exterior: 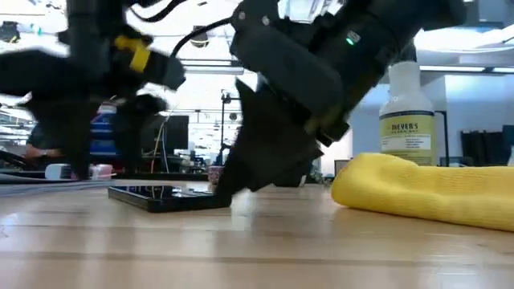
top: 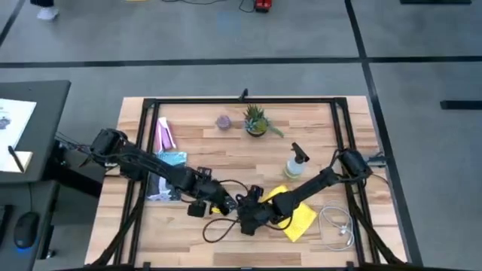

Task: Apply microfiber cloth
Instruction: Wipe the cellphone with the microfiber cloth

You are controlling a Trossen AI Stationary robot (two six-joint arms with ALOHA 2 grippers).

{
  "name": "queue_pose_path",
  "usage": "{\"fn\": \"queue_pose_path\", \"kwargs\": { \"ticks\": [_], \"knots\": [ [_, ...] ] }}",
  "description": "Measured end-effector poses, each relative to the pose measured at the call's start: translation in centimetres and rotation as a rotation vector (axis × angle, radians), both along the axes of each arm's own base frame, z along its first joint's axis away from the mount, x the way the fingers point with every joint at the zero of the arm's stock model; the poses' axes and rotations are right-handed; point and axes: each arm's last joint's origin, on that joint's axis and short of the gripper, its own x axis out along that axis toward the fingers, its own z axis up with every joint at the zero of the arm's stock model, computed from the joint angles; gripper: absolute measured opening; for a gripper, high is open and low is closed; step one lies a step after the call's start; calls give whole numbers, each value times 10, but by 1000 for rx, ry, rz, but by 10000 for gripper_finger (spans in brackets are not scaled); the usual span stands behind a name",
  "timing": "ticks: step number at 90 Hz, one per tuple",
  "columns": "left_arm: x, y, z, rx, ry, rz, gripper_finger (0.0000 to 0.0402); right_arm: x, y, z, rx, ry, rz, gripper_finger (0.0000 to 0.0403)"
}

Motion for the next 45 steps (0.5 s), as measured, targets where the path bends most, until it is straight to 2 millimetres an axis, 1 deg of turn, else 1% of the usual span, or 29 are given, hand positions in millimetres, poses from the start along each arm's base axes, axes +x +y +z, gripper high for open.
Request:
{"fn": "queue_pose_path", "kwargs": {
  "ticks": [9, 17, 23, 36, 45],
  "knots": [
    [-8, -10, -14, -51, -69, 84, 308, 6, 1, 5, 40, -78, -10, 338],
    [-13, -20, -19, -65, -153, 175, 308, 8, 3, 9, 63, -140, -71, 338],
    [-16, -27, -22, -61, -231, 242, 308, 7, 5, 10, 43, -164, -109, 338],
    [-12, -37, -21, -117, -419, 375, 308, 3, 12, 10, -7, -190, -138, 338],
    [-5, -41, -19, -196, -499, 427, 308, 0, 15, 9, -16, -177, -134, 338]
  ]
}}
